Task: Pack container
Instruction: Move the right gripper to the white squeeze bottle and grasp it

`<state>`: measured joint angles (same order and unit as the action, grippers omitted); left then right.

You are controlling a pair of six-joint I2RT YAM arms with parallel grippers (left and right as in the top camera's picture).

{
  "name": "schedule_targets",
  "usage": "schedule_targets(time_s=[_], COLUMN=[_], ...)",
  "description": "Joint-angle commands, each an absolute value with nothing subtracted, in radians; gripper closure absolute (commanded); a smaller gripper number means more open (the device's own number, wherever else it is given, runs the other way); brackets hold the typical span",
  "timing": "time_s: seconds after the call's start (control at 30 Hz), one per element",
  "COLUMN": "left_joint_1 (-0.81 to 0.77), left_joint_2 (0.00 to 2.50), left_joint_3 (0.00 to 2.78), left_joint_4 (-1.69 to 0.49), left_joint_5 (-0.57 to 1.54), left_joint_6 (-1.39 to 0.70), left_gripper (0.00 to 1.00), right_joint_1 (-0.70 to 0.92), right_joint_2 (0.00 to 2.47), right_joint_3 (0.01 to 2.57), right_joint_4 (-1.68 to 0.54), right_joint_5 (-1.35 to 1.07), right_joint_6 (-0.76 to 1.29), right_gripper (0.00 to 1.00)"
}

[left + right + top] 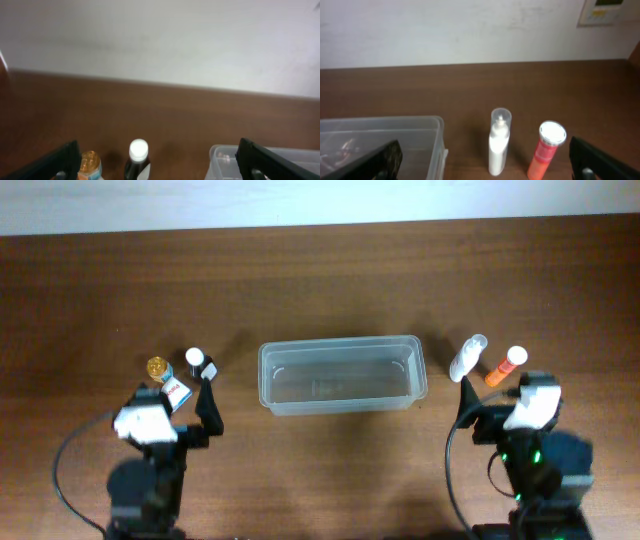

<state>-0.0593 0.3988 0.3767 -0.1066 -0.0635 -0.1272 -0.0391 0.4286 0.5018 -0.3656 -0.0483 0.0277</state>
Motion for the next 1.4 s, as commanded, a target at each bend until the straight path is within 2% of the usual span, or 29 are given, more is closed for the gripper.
schedule_targets(time_s=[0.0,0.07,0.27,0.37,0.5,1.0,1.33,1.37], left_joint_1=[-0.054,-0.054,-0.054,-0.054,-0.054,-0.054,-0.054,-0.054], left_joint_2=[0.644,0.824,1.145,1.284,1.357,1.362,1.362,1.362], left_joint_3=[0.556,0.717,1.057,1.223,1.312,1.316,1.316,1.316], left_joint_4=[-0.164,-0.282,-0.634,-0.809,-0.914,-0.921,-0.921,-0.921], left_joint_5=[-0.067,-0.058,0.027,0.05,0.093,0.109,0.109,0.109], left_joint_6=[-0.141,-0.14,-0.103,-0.104,-0.104,-0.104,-0.104,-0.104], left_gripper=[0.01,0.01,0.01,0.01,0.01,0.01,0.01,0.01], right_joint_1=[-0.033,-0.033,-0.033,-0.033,-0.033,-0.035,-0.053,-0.059], right_joint_2=[0.64,0.807,1.141,1.328,1.491,1.792,1.871,1.871], right_joint_3=[0.714,0.884,1.241,1.437,1.58,1.596,1.596,1.595], right_joint_4=[-0.476,-0.605,-0.942,-1.15,-1.296,-1.183,-1.149,-1.148], right_joint_5=[-0.04,-0.04,-0.044,-0.049,-0.058,-0.025,-0.022,-0.022], right_joint_6=[0.038,0.038,0.038,0.038,0.036,0.033,0.066,0.069], right_gripper=[0.02,0.01,0.02,0.02,0.02,0.0,0.08,0.12])
